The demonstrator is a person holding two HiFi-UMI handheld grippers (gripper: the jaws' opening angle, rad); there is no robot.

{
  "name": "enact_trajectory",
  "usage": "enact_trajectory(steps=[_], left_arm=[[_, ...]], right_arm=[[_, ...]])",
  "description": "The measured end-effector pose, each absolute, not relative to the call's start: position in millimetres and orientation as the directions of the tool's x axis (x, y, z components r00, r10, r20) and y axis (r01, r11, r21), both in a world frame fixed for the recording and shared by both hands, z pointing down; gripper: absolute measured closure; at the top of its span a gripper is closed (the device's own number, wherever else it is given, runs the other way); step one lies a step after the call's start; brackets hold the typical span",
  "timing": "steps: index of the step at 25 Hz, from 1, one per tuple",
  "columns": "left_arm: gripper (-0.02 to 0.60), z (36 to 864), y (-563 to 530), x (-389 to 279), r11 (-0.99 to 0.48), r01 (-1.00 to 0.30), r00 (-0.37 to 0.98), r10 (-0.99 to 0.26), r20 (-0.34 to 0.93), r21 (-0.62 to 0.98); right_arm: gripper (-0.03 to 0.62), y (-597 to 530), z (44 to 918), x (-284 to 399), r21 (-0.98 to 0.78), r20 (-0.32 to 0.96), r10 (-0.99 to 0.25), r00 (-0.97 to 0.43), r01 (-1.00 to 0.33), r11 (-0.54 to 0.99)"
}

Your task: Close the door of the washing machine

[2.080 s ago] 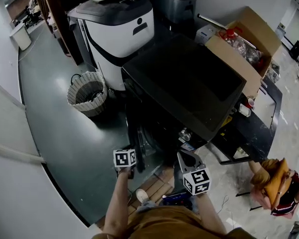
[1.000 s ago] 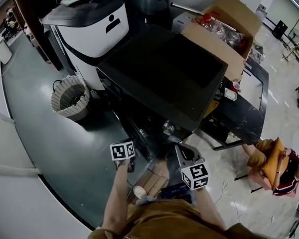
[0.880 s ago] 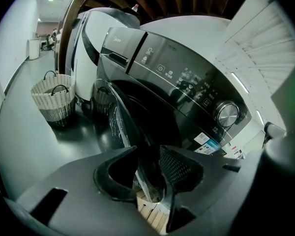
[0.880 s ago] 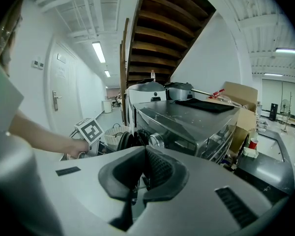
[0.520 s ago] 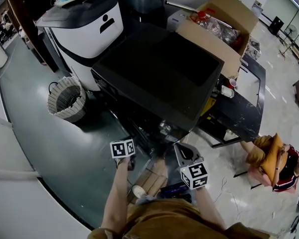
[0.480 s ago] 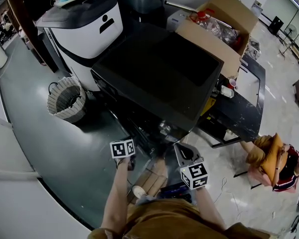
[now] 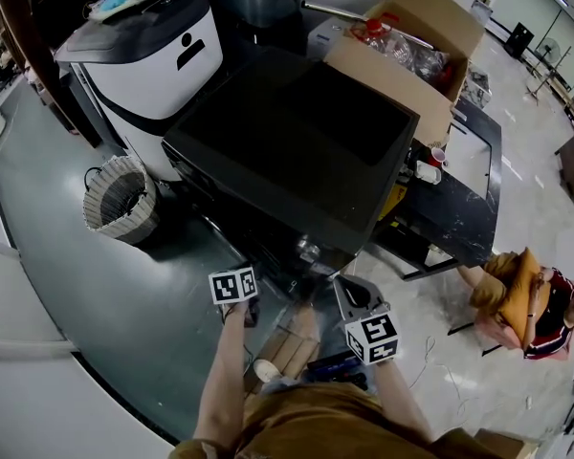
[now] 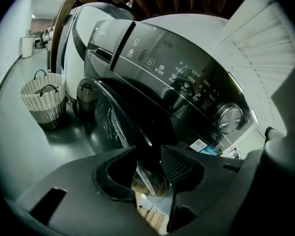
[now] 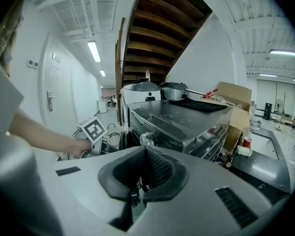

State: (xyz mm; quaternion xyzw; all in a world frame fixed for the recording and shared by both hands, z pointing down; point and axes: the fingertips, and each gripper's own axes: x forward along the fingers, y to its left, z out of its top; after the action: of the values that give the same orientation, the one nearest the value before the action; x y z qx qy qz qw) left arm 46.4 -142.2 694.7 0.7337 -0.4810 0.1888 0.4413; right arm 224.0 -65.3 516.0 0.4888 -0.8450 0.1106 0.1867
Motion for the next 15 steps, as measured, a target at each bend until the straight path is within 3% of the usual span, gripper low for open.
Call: enact_trajectory(steps=[15], left_arm=[[0.393,697,-170,68,-0.140,-0.849,0.500,-0.525,0.689,0.509]], right_arm=[[0.582,-77,514,247,0.002,0.421,-0.811,-0.406,-0.894,0.448]])
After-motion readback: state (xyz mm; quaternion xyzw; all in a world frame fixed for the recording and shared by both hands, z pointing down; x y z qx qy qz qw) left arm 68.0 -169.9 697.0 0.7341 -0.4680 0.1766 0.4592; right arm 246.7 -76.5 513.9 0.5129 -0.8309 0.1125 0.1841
